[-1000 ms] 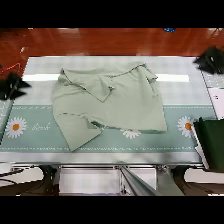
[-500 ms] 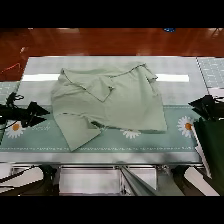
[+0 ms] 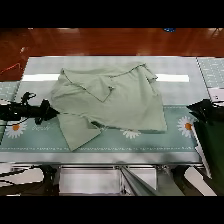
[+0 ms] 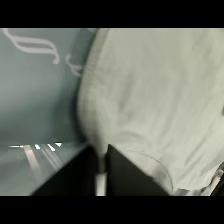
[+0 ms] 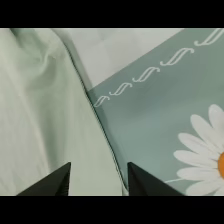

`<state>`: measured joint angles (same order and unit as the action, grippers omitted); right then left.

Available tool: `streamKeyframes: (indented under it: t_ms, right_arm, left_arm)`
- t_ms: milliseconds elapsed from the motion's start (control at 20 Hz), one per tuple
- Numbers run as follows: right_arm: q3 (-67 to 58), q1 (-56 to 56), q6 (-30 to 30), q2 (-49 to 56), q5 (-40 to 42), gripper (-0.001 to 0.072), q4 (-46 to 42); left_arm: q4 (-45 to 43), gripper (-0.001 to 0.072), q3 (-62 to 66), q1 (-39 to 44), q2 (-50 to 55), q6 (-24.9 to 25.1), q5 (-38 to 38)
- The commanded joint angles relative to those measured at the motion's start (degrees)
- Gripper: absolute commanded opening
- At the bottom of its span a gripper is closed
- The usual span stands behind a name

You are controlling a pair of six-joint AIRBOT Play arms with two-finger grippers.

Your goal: Fold the shirts.

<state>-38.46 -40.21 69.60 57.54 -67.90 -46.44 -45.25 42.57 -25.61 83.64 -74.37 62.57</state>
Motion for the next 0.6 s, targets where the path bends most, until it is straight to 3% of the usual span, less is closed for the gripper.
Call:
streamKeyframes:
  t_ms: [0,100,350,550]
  right_arm:
    - [0.6,0.0,4.8,0.4,1.7,0.0416,-7.5]
    - [3.6,0.1,8.2,1.2,0.0,0.0416,-11.1]
    - [14.1,2.3,5.7,1.4,-1.0,0.0416,-8.0]
    - [15.0,8.3,5.4,3.6,1.3,0.0416,-5.5]
  left_arm:
    - [0.5,0.0019,0.7,1.8,1.4,2.8,0.1]
    - [0.5,0.0019,1.4,1.8,1.4,3.8,1.5]
    - [0.5,0.0019,1.5,1.8,1.4,4.3,1.9]
    - [0.5,0.0019,1.5,1.8,1.4,4.3,2.0]
